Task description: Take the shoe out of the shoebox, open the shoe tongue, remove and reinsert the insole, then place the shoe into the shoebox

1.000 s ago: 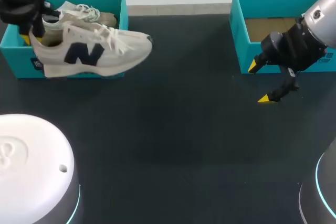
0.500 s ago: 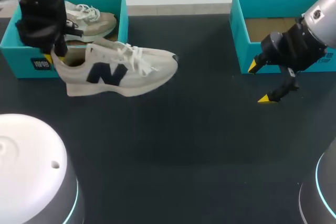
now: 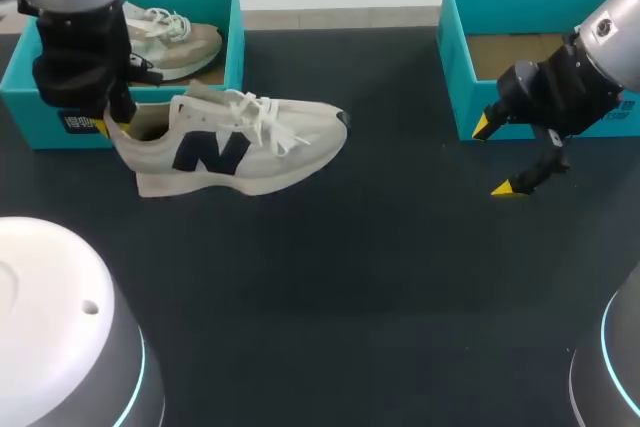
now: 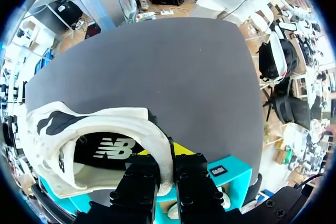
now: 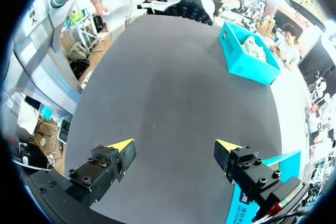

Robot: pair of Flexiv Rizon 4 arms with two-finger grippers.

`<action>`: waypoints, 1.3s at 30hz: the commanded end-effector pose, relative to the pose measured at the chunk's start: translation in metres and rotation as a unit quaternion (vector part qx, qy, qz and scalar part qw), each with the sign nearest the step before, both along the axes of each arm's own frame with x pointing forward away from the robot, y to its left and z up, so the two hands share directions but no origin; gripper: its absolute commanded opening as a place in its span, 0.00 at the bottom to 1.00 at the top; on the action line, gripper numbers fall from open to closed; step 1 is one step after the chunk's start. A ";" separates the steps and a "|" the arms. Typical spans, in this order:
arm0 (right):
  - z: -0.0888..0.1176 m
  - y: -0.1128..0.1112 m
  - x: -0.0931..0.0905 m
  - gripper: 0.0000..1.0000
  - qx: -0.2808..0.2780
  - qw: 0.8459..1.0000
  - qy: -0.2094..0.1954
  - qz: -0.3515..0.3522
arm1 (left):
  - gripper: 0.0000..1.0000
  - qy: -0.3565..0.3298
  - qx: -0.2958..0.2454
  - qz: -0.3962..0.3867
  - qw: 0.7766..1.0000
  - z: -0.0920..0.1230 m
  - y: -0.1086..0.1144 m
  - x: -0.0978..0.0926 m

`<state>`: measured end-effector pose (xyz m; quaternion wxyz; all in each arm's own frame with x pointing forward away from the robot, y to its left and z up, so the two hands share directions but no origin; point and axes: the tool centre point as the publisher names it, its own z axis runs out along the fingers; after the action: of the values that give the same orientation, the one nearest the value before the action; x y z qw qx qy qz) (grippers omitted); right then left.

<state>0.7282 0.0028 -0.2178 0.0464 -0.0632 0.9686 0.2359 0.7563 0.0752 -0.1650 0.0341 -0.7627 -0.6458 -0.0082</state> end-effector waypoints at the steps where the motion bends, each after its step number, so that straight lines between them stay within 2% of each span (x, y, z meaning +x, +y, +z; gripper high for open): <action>1: -0.001 0.001 0.000 1.00 -0.001 1.000 0.000 0.000 | 0.00 -0.002 -0.001 -0.001 1.000 0.001 0.001 -0.001; 12: -0.001 0.001 0.000 1.00 -0.001 1.000 0.000 0.000 | 0.00 -0.012 0.004 0.001 1.000 -0.001 0.000 -0.004; 16: -0.001 0.001 0.000 1.00 -0.001 1.000 0.000 0.000 | 0.00 -0.028 0.013 0.041 0.999 -0.003 -0.008 -0.009; 20: -0.001 0.001 0.000 1.00 -0.001 1.000 0.000 0.000 | 0.00 -0.045 0.011 0.084 0.995 0.001 -0.024 -0.011; 26: -0.001 0.001 0.000 1.00 -0.001 1.000 0.000 0.000 | 0.00 -0.031 0.006 0.073 0.997 -0.004 -0.054 -0.021; 31: -0.001 0.001 0.000 1.00 -0.001 1.000 0.000 0.000 | 0.00 -0.030 0.001 0.054 0.998 -0.007 -0.081 -0.039; 35: -0.001 0.001 0.000 1.00 -0.001 1.000 0.000 0.000 | 0.00 -0.021 0.002 0.033 0.999 -0.017 -0.097 -0.051; 39: -0.001 0.001 0.000 1.00 -0.001 1.000 0.000 0.000 | 0.00 -0.036 0.019 0.017 0.999 -0.039 -0.109 -0.064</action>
<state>0.7281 0.0028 -0.2178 0.0464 -0.0632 0.9686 0.2359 0.6974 -0.0213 -0.1873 0.0220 -0.7497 -0.6607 -0.0314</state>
